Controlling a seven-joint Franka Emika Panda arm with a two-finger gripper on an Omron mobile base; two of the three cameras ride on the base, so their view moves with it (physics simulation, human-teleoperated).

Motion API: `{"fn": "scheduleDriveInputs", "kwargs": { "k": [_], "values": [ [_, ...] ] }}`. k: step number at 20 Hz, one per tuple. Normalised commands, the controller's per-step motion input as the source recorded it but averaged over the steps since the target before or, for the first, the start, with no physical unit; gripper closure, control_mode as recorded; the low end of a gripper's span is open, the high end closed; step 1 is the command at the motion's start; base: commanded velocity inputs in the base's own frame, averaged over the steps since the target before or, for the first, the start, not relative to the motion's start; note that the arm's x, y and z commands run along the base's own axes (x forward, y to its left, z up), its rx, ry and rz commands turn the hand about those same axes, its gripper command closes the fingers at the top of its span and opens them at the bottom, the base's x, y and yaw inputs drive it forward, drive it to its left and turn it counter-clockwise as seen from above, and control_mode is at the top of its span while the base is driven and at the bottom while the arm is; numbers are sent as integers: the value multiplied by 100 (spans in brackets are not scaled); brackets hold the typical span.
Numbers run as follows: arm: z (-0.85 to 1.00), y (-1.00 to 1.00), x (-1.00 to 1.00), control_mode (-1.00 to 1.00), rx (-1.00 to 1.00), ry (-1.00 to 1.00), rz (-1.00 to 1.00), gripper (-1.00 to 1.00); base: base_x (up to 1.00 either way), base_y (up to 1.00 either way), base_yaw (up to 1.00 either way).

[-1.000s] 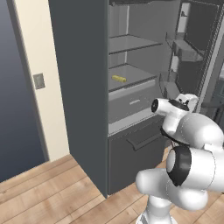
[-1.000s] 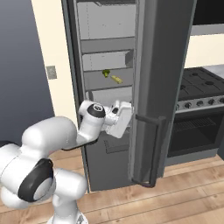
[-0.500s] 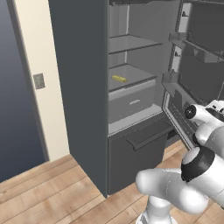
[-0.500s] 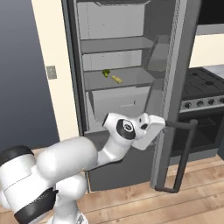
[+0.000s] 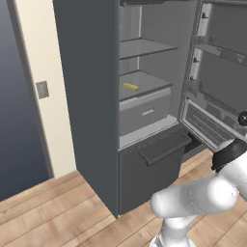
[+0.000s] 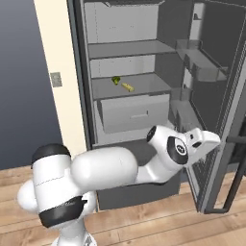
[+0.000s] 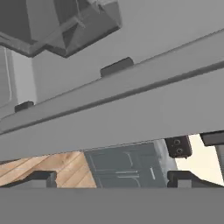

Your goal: Retrieve the butter from the fridge and place it on a plate on the dining table. Then retrieve the butter knife by the fridge and place it near the plate.

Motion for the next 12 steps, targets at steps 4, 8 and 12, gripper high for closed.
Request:
{"fn": "scheduleDriveInputs", "kwargs": {
  "k": [4,8,12],
  "values": [
    [38,89,-86,-100,-3,-5,12,-100,0,0,0],
    [34,100,-53,-100,0,8,5,-100,0,0,0],
    [16,100,0,-100,26,17,0,-100,0,0,0]
  ]
}}
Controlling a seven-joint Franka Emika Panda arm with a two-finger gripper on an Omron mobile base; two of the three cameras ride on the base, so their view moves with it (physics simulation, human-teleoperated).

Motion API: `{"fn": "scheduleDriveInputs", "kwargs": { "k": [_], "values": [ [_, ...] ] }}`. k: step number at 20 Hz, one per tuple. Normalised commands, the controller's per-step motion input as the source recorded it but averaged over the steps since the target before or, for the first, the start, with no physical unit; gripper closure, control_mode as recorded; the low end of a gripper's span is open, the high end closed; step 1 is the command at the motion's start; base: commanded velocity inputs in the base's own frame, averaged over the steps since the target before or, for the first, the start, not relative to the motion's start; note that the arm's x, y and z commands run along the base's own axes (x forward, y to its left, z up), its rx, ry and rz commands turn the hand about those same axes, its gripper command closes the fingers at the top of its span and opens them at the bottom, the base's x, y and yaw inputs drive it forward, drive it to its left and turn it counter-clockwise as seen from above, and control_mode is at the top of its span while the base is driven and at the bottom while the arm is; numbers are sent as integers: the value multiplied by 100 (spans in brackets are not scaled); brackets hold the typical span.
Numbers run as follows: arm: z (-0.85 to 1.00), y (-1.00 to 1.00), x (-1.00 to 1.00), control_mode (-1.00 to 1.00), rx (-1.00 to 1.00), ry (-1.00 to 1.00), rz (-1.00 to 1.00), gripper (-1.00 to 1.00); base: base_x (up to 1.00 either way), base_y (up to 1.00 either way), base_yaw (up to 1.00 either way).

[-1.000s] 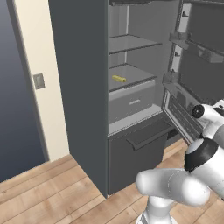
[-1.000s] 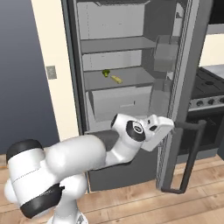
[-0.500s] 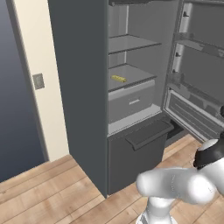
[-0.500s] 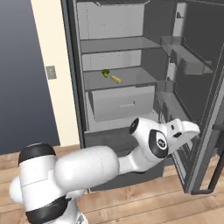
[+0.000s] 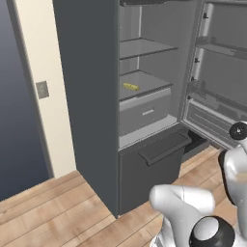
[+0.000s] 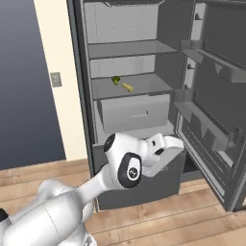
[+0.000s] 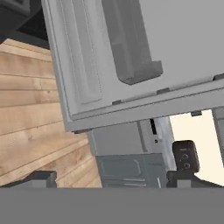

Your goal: Retrieve the butter from the fridge and place it on a plate on the dining table. Then retrieve the butter knife by the fridge and place it near the plate.

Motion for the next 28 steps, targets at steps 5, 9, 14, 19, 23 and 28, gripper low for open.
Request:
{"fn": "scheduleDriveInputs", "kwargs": {
  "k": [5,9,14,19,23,28],
  "values": [
    [-22,100,0,-100,66,8,-11,-100,0,0,0],
    [-19,100,-4,-100,79,5,-11,-100,0,0,0],
    [-10,100,-1,-100,78,6,-5,-100,0,0,0],
    [16,100,0,-100,24,6,2,-100,0,0,0],
    [3,100,4,-100,-35,20,-2,-100,0,0,0],
    [-2,91,-11,-100,-16,7,-12,-100,0,0,0]
  ]
}}
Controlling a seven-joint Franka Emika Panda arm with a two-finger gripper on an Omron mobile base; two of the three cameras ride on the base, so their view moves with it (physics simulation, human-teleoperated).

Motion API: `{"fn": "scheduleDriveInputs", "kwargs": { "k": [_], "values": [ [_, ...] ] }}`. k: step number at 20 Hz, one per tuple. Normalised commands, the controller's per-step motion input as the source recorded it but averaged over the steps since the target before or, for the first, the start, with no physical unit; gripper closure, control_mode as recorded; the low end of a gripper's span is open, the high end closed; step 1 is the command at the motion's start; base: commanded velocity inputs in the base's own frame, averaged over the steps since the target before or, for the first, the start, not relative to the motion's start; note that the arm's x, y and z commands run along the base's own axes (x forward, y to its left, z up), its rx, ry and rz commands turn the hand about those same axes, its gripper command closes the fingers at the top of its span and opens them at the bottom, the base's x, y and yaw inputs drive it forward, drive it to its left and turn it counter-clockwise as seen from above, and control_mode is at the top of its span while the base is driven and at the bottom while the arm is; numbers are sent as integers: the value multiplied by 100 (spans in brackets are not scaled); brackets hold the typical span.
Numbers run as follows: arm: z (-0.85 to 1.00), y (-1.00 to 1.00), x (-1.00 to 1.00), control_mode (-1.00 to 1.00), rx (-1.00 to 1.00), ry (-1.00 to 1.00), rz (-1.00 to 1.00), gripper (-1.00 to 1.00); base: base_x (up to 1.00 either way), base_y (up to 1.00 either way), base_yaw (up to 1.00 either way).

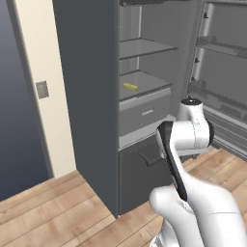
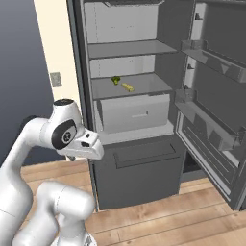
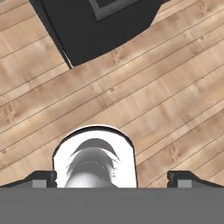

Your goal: Retrieve the butter from the fridge and place it on a plate on the dining table. Then retrieve the butter knife by the fridge and place it near the plate.

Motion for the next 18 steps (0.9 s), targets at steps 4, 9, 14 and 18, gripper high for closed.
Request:
{"fn": "scheduleDriveInputs", "kwargs": {
  "k": [4,9,14,18],
  "values": [
    [-3,57,3,-100,0,6,-5,-100,0,0,0],
    [0,9,0,-100,0,0,0,-100,0,0,0],
    [-4,0,13,100,0,0,1,-100,5,-5,5],
    [0,0,0,100,0,0,0,-100,56,-66,48]
  ]
}}
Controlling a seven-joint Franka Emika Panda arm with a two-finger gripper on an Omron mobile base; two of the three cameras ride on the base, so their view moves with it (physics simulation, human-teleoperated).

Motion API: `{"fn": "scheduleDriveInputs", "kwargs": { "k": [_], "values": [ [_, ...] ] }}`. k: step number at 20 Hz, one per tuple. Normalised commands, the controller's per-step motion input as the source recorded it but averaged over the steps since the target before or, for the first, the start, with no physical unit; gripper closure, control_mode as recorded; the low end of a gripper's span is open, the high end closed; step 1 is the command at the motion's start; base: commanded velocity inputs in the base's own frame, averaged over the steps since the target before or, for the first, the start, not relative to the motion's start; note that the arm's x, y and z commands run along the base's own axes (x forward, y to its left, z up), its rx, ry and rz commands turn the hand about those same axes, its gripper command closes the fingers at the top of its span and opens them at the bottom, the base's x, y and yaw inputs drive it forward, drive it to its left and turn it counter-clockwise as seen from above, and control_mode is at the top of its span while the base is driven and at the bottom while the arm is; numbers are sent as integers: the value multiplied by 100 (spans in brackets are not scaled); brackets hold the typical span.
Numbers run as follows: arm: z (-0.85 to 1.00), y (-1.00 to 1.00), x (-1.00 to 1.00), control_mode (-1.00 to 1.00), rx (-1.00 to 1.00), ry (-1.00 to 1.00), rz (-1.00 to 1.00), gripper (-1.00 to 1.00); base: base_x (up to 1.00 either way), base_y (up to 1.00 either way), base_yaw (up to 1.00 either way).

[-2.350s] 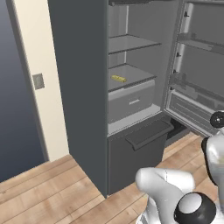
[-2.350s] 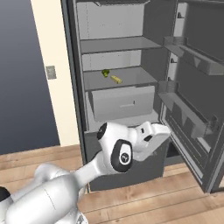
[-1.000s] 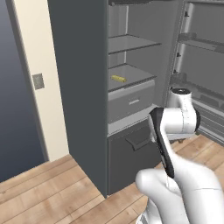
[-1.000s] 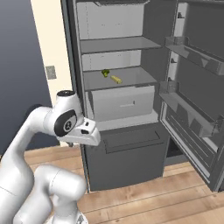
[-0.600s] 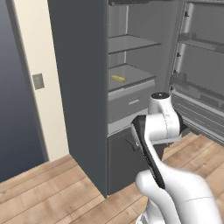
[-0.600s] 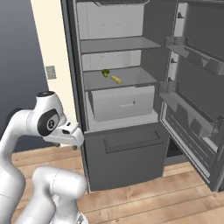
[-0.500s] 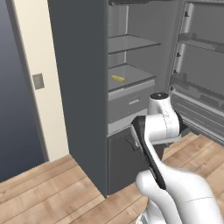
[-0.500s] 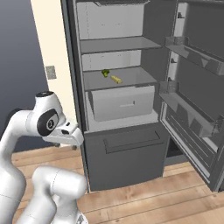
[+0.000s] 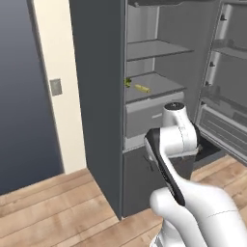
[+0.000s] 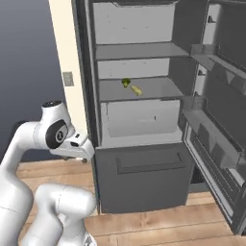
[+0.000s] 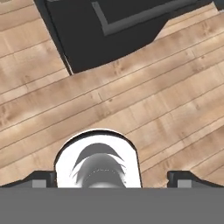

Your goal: Retrieve the butter from the fridge and place it on a plate on the dining table. Then retrieve the butter knife by the fridge and place it near the plate.

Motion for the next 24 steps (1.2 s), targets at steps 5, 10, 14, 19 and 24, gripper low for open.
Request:
{"fn": "scheduleDriveInputs", "kwargs": {
  "k": [5,10,14,19,24],
  "values": [
    [0,0,0,100,0,0,0,-100,19,-100,43],
    [0,0,0,100,0,0,0,-100,22,-55,27],
    [0,0,0,100,0,0,0,-100,57,-1,13],
    [0,0,0,100,0,0,0,-100,82,-19,11],
    [0,0,0,100,0,0,0,-100,21,-56,14]
  ]
}}
